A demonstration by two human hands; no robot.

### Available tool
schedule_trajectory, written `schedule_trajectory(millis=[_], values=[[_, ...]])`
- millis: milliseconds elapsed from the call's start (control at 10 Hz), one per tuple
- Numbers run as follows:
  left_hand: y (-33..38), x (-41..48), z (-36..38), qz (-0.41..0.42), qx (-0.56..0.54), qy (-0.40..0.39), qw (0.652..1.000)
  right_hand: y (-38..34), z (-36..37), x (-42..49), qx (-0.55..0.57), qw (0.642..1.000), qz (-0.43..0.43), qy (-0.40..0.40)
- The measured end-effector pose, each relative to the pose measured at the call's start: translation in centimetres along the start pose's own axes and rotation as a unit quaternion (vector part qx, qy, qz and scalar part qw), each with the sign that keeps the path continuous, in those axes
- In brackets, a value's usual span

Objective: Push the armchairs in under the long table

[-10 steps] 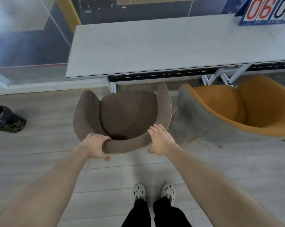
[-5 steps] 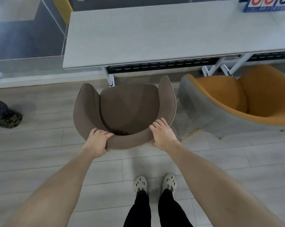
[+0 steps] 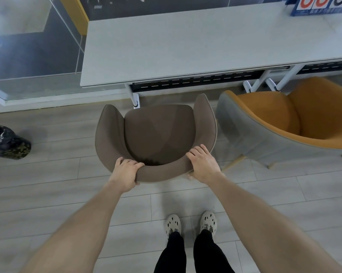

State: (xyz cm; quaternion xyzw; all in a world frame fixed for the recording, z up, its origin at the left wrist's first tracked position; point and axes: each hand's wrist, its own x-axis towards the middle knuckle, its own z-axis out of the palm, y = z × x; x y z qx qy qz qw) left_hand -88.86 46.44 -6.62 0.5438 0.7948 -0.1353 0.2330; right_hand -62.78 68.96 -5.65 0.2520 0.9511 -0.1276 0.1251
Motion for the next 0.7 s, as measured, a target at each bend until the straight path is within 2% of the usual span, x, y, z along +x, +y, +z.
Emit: schedule_trajectory(millis=[300, 500, 700], values=[[0.5, -0.1, -0.5, -0.006, 0.002, -0.017, 1.0, 0.0, -0.7, -0.1, 0.001, 1.0, 0.003, -0.019], [3.5, -0.6, -2.3, -0.016, -0.011, -0.026, 0.999, 0.6, -2.7, -2.2, 0.019, 1.0, 0.015, -0.002], [9.5, -1.4, -5.2, -0.028, -0.012, 0.039, 0.999, 4.4, -6.1, -5.4, 0.019, 0.999, 0.026, 0.011]])
